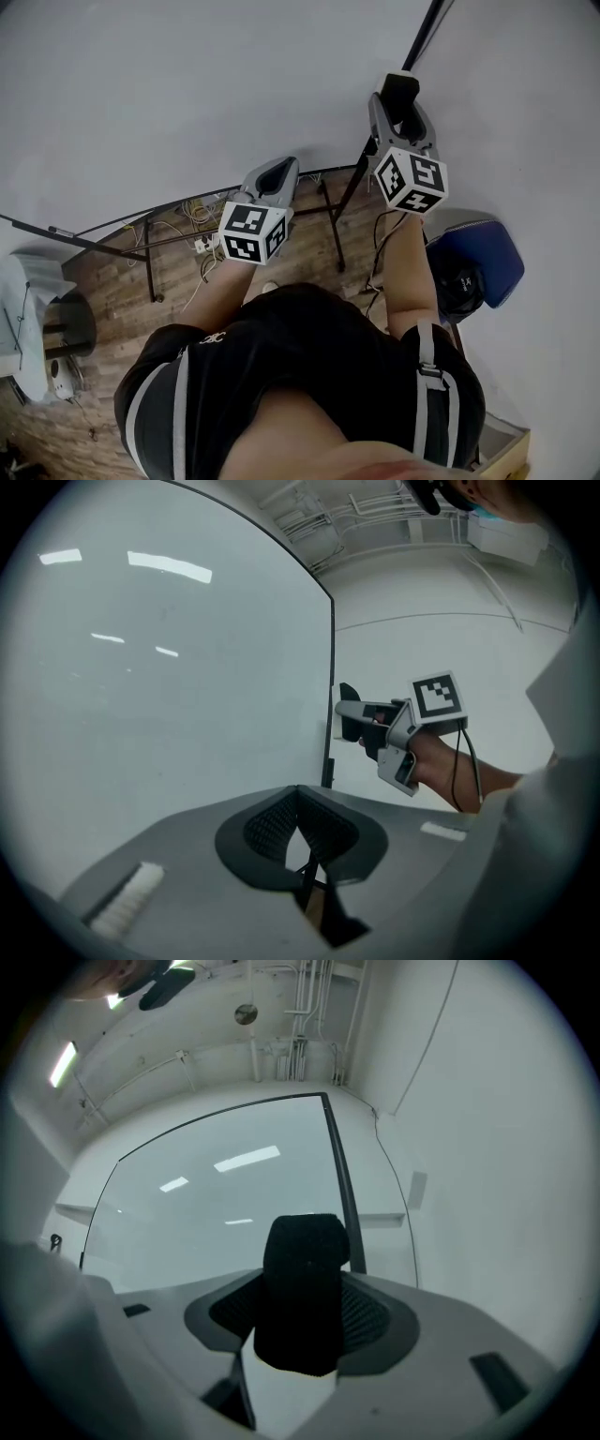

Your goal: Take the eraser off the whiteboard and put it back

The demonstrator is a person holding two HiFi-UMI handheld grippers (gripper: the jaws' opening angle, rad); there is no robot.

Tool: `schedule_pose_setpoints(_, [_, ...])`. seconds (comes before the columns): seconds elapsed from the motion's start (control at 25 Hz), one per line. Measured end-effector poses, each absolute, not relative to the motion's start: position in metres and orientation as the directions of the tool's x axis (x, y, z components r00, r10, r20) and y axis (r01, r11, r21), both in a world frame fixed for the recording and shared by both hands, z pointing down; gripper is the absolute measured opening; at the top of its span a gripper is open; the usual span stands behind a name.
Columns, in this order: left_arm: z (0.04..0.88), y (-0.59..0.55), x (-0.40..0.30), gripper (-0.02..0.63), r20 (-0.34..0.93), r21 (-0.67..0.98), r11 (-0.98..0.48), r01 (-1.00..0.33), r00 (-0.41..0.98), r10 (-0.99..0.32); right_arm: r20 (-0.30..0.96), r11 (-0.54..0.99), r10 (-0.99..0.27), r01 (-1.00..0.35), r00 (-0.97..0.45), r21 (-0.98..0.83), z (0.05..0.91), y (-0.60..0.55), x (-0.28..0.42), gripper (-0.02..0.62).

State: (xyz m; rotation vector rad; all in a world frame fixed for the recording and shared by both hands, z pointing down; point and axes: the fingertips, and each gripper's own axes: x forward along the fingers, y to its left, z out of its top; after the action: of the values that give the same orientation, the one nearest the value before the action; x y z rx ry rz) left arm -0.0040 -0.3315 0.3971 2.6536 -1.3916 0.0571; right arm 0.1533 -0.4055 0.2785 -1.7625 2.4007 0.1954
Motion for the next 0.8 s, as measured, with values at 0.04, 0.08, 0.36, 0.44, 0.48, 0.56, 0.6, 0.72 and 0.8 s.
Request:
schedule_pose_setpoints(0.04, [0.397, -0.331, -0.006, 0.009, 0.100, 0.111, -0.557, -0.823, 0.567, -0.818, -0.206, 0.300, -0.933, -0.954, -0.295, 0.006, 0.273, -0.411, 0.153, 0.239])
schedule_pose_setpoints(0.08, [0.397, -0.331, -0.008, 0.011, 0.100, 0.111, -0.553, -0.826, 0.563, -0.821, -0.208, 0.301, -0.933, -0.954, -0.295, 0.003, 0.269, -0.416, 0.152, 0.239])
schedule_pose_setpoints(0.36, [0.400, -0.331, -0.020, 0.009, 0.102, 0.110, -0.526, -0.843, 0.536, -0.838, -0.195, 0.348, -0.919, -0.938, -0.342, 0.006, 0.264, -0.438, 0.145, 0.239])
schedule_pose_setpoints(0.44, [0.400, -0.332, -0.027, 0.009, 0.101, 0.111, -0.517, -0.849, 0.527, -0.844, -0.189, 0.360, -0.916, -0.933, -0.353, -0.003, 0.265, -0.445, 0.141, 0.239])
schedule_pose_setpoints(0.48, [0.400, -0.332, -0.029, 0.011, 0.101, 0.111, -0.512, -0.852, 0.522, -0.847, -0.186, 0.363, -0.916, -0.932, -0.356, -0.003, 0.266, -0.449, 0.139, 0.239])
schedule_pose_setpoints(0.56, [0.400, -0.332, -0.033, 0.009, 0.102, 0.112, -0.504, -0.856, 0.514, -0.852, -0.180, 0.361, -0.917, -0.932, -0.356, 0.001, 0.270, -0.456, 0.138, 0.239])
schedule_pose_setpoints(0.6, [0.401, -0.332, -0.035, 0.009, 0.103, 0.112, -0.500, -0.859, 0.511, -0.854, -0.182, 0.359, -0.918, -0.933, -0.353, 0.001, 0.271, -0.458, 0.137, 0.239])
schedule_pose_setpoints(0.72, [0.401, -0.331, -0.039, 0.009, 0.107, 0.111, -0.496, -0.861, 0.506, -0.856, -0.203, 0.346, -0.918, -0.938, -0.340, 0.003, 0.271, -0.460, 0.136, 0.239])
schedule_pose_setpoints(0.8, [0.401, -0.332, -0.039, 0.009, 0.108, 0.109, -0.499, -0.860, 0.509, -0.854, -0.209, 0.344, -0.918, -0.939, -0.338, 0.006, 0.269, -0.459, 0.136, 0.239])
